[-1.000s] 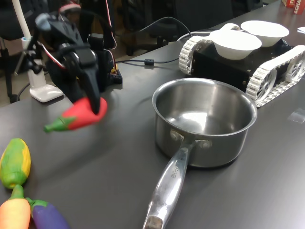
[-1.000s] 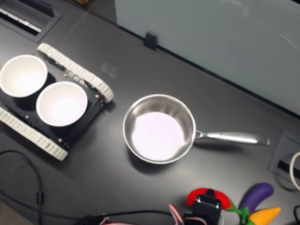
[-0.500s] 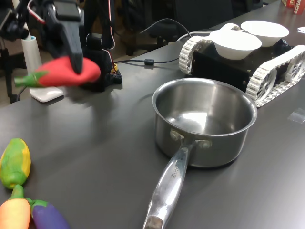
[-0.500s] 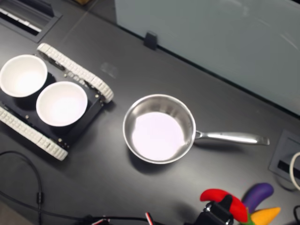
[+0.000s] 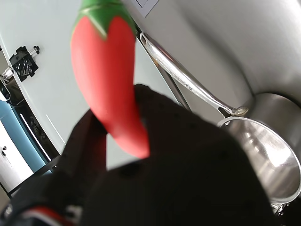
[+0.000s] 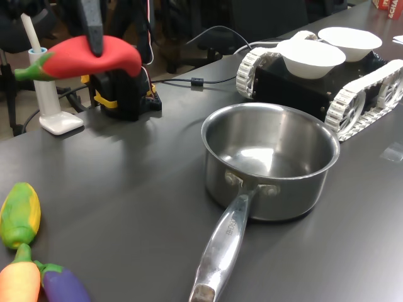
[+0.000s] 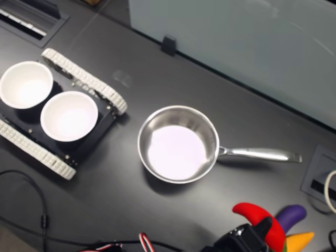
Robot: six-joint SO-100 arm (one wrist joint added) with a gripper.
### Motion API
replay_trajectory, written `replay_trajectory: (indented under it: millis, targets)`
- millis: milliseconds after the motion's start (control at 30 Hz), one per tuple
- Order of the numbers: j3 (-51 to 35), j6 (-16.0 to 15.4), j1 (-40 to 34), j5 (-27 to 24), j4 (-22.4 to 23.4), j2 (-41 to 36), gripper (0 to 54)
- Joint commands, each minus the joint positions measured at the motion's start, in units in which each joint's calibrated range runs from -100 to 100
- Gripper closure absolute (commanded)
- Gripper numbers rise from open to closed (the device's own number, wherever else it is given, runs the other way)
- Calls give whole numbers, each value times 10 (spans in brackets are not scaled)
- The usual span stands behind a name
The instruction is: Pick up the chilli and place them in the pan
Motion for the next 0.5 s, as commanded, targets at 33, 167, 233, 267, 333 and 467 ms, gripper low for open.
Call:
replay_trajectory:
  millis: [33, 167, 233, 267, 333, 467]
  targets:
    - [-17, 41, -43, -26, -45, -47, 536]
    - [-13, 78, -87, -44, -55, -56, 536]
    - [-10, 95, -112, -53, -61, -60, 536]
    - [-8, 101, -122, -56, -65, -63, 536]
    - [8, 109, -137, -64, -75, -77, 536]
    - [16, 132, -187, -71, -76, -91, 536]
